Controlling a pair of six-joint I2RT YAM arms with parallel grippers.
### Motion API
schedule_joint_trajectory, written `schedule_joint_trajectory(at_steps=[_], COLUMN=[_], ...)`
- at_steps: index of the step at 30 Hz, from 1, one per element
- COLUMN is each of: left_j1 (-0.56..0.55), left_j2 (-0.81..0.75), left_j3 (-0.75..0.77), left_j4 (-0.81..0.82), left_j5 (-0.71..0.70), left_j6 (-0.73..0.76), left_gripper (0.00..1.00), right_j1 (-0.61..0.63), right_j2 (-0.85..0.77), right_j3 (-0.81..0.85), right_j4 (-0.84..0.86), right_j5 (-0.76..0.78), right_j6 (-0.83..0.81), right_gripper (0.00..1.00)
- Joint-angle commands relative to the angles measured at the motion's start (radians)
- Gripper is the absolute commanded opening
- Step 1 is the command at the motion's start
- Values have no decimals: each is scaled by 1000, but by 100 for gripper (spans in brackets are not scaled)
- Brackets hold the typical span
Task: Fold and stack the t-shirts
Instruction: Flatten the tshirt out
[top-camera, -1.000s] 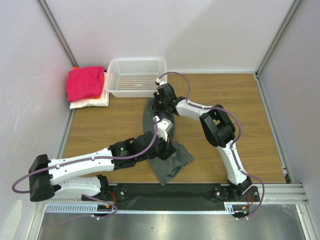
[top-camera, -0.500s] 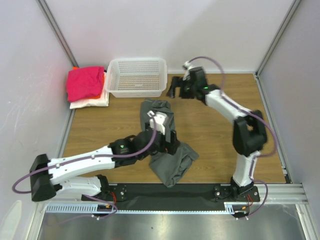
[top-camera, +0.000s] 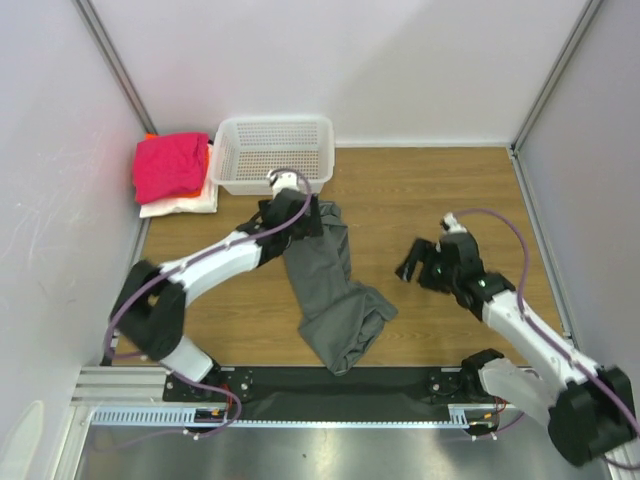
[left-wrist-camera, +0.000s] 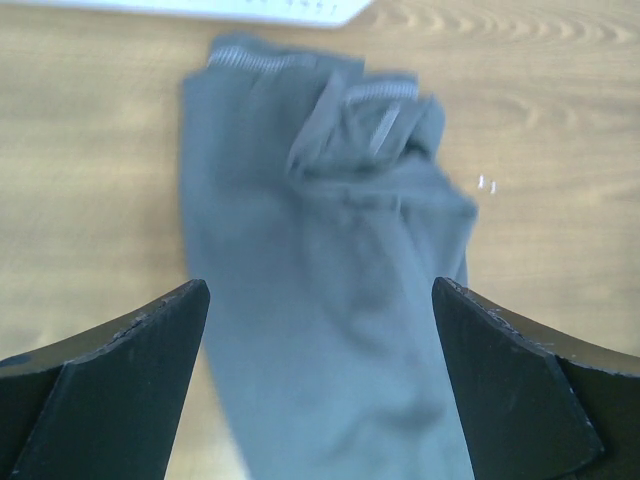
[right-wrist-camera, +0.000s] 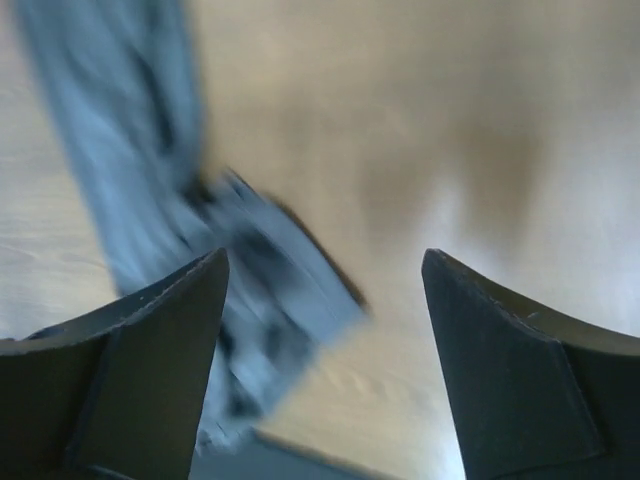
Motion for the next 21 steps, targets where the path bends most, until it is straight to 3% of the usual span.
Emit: schedule_joint_trajectory(at_steps=[1,5,11,21], left_j1=[38,61,69,69], left_j2=[112,226,404,444], left_j3=[145,232,396,364], left_j4=[84,158,101,121], left_j5=[49,92,65,4], left_j6=[79,102,117,99], left_gripper=[99,96,92,82], right_j1=[-3,-3,11,141], right_j2=[-214,-338,-381,-181], right_j3=[-68,-148,-250,-256], right_j4=[-80,-161,-152,20], right_j5=[49,39,-63,-42], right_j6=[118,150,215,232], right_gripper=[82,76,69,59])
